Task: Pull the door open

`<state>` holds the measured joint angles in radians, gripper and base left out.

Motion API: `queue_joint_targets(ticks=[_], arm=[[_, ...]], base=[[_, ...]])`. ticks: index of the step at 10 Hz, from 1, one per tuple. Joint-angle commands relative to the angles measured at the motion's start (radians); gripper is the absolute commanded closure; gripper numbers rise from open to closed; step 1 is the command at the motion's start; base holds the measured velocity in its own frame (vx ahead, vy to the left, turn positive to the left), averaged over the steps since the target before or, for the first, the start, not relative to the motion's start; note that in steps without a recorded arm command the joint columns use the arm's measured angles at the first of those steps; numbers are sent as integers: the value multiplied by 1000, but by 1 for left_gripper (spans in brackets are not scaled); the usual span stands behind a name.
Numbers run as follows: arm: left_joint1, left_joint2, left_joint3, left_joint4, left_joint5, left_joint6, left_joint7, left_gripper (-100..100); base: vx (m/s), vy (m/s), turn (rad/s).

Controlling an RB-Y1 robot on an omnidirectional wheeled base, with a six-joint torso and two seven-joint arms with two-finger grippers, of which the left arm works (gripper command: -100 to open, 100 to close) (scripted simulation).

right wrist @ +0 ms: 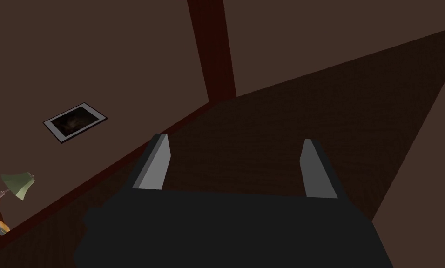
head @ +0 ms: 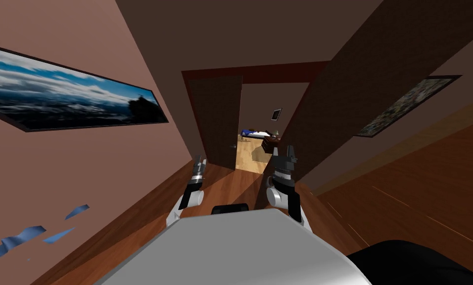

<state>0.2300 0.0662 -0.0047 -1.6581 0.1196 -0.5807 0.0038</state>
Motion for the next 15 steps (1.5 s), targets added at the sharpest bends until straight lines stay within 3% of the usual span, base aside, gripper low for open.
queue_joint_targets(ticks=[1,2,8,9,11,12,15], arm=[[-20,3,-8,50,0,-17,-5,-100],[-20,3,-8,60,0,-17,-5,-100],[-88,7,-27,224,2,-52,-20,-100],[-88,7,-27,226,2,-52,-20,-100],[-115,6,-35,291,3,-66,-26,-100],[-115,6,-35,293,3,-66,-26,-100],[-156,4,-46,388,4,-86,-35,-100]], base=[[97,-6,-83],[64,5,-28],[71,2,-58],[61,1,-24],[66,3,-55],[62,6,-23],[80,1,-65]])
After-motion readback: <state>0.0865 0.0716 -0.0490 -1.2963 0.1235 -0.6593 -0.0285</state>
